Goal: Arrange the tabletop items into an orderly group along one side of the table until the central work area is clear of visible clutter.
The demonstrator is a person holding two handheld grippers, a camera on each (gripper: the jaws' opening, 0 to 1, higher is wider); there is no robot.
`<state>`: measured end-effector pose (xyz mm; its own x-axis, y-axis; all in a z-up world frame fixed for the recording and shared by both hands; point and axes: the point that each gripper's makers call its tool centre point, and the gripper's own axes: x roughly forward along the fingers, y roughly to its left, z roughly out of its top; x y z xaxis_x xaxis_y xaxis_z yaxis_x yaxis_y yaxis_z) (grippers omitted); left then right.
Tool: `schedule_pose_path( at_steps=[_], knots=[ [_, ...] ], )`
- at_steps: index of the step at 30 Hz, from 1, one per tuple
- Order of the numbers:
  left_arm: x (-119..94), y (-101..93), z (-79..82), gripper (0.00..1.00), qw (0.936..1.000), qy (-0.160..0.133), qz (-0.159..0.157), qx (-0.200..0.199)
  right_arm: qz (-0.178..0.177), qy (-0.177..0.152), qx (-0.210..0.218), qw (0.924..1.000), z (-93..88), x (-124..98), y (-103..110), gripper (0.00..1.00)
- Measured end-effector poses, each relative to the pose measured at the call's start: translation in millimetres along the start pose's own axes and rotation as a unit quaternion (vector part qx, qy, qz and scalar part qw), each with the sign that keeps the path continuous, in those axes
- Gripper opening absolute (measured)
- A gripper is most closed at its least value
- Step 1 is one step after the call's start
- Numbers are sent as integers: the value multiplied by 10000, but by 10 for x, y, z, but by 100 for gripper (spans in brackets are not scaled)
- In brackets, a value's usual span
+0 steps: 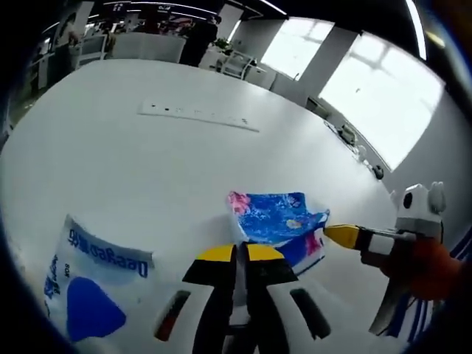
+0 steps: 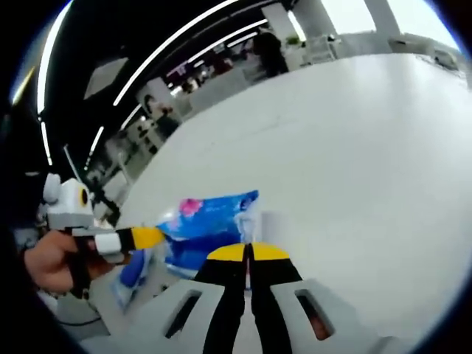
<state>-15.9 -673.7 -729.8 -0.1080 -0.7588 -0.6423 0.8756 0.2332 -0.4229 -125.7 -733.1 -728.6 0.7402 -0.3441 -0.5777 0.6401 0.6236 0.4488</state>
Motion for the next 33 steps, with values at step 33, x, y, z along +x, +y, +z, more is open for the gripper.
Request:
schedule_pose_path(
  at_steps=[33],
  knots=[
    [-706, 305, -341, 10, 9999, 81, 130, -9, -382, -39, -144, 9992, -169, -173, -172, 4]
  ],
)
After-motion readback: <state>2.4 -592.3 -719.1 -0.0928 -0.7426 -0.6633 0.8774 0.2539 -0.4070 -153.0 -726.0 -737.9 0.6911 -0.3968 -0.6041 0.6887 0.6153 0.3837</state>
